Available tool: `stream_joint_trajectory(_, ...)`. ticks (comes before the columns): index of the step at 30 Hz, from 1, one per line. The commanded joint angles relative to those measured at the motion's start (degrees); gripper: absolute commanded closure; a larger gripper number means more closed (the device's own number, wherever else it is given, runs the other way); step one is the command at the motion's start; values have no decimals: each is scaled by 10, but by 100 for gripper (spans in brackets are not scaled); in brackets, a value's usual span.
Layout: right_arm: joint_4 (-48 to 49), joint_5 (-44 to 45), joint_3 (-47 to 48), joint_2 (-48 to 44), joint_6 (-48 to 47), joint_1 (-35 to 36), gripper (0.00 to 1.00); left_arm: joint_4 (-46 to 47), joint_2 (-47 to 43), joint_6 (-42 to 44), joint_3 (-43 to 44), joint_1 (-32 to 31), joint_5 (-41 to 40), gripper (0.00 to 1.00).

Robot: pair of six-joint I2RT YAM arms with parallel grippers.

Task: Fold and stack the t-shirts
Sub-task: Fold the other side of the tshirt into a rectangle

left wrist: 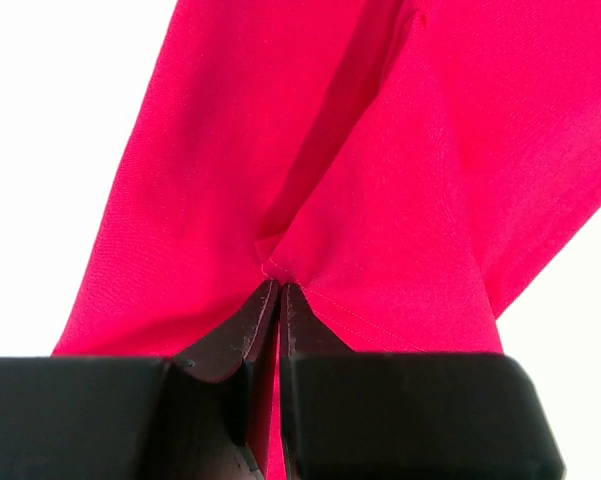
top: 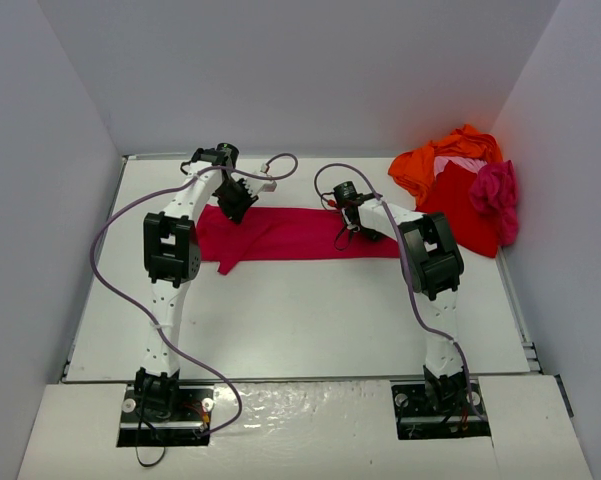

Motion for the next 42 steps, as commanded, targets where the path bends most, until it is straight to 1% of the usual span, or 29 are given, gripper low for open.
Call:
stream_joint_trajectory(1, -15, -14, -14, -21, 11, 3, 57, 4, -31, 5, 23, -3, -1, 100)
stream_joint_trajectory(11, -14, -15, -15, -20, 12, 3, 57, -20, -23, 25, 85, -7, -15, 100)
stream_joint_trajectory(16, -14, -14, -15, -17, 13, 3, 57, -47, 8, 39, 156, -10, -24, 100)
stream_joint_trajectory(18, -14, -14, -16, -15, 13, 3, 57, -50, 18, 47, 166, -10, -28, 100)
stream_joint_trajectory(31, -12, -12, -17, -4, 10, 0, 57, -29, 48, 64, 169, -13, -23, 100)
stream_joint_trajectory(37, -12, -12, -17, -6, 12, -3, 56, -27, 75, 64, 173, -16, -23, 100)
stream_joint_trajectory(38, -11, -12, -16, -6, 14, -3, 56, -22, 76, 60, 172, -16, -24, 92)
stream_joint_trajectory(40, -11, -13, -12, -6, 18, -4, 55, -6, 74, 47, 168, -15, -24, 72)
stream_joint_trajectory(41, -11, -13, -10, -7, 20, -5, 55, 9, 67, 35, 163, -15, -24, 61)
stream_joint_trajectory(42, -11, -11, -8, -9, 21, -5, 55, 25, 59, 22, 159, -15, -26, 48)
